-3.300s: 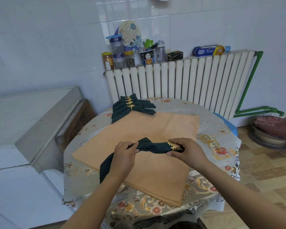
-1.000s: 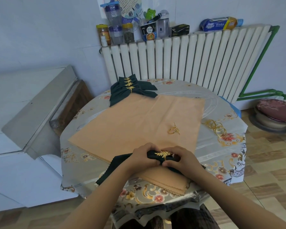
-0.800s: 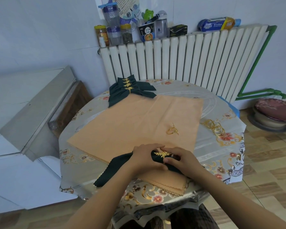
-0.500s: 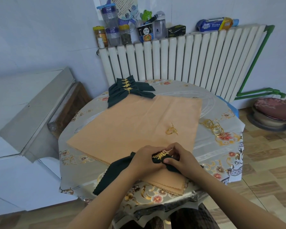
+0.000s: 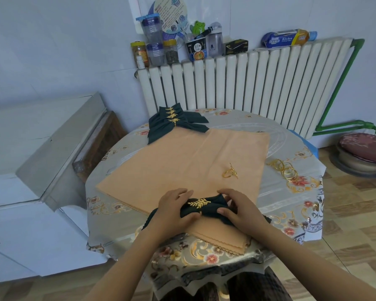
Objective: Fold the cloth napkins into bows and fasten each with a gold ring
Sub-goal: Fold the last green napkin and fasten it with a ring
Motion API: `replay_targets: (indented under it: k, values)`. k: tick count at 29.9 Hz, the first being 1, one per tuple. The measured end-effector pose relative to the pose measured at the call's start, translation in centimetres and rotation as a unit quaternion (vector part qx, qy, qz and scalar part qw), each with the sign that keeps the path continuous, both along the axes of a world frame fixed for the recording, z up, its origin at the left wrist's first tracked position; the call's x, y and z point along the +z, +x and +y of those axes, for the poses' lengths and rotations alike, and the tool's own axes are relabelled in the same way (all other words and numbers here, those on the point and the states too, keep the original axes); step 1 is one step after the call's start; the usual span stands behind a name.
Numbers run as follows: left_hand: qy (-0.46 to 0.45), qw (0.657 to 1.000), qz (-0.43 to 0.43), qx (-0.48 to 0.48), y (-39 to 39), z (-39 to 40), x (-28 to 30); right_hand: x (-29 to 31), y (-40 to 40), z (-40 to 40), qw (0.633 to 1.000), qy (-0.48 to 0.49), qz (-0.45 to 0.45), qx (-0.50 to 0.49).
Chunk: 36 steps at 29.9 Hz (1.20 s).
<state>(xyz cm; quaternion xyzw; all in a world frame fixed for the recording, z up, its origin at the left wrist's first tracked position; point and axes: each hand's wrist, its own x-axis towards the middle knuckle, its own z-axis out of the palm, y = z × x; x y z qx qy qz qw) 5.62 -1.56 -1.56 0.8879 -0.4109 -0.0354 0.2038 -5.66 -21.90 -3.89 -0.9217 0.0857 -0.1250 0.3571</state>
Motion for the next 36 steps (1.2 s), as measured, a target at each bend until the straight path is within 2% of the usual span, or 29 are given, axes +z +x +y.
replay_targets:
  k: [4,7,9,11,14,22,24,28,32,34,36]
  values:
    - [-0.014,0.999,0.018,0.041,-0.5,1.9,0.0,0.3,0.8,1.1,0.979,-0.171,-0.114,0.016]
    - [-0.031,0.998,0.008,0.046,-1.3,1.8,0.2,1.1,2.5,2.6,0.970,-0.213,-0.085,0.080]
    - [-0.050,0.998,-0.014,0.048,-1.4,1.5,0.2,1.2,3.5,3.1,0.977,-0.188,-0.042,0.092]
    - [-0.080,0.995,-0.023,0.056,-1.6,1.0,0.1,1.2,3.8,3.2,0.987,-0.137,-0.038,0.069]
    - [-0.105,0.991,0.025,0.084,-2.0,0.7,0.4,1.0,3.6,3.4,0.993,-0.090,-0.058,0.040]
    - [0.035,0.991,0.123,0.044,-2.7,0.7,2.7,1.4,3.1,3.8,0.998,0.001,-0.061,-0.005]
    - [0.061,0.991,0.119,0.025,-3.5,0.8,2.0,1.4,3.1,3.6,0.998,0.009,-0.060,-0.002]
    - [-0.053,0.989,0.108,0.081,-4.5,1.3,1.2,0.8,2.8,3.6,0.995,-0.037,-0.081,0.036]
    - [-0.132,0.968,0.164,0.140,-4.2,0.7,2.2,0.3,2.0,3.3,0.995,-0.032,-0.099,0.003]
    - [-0.123,0.966,0.168,0.154,-3.9,0.5,2.1,0.4,2.1,3.8,0.995,-0.027,-0.096,-0.013]
    - [-0.085,0.978,0.120,0.151,-3.7,0.2,1.7,0.6,2.3,4.1,0.995,-0.024,-0.091,-0.036]
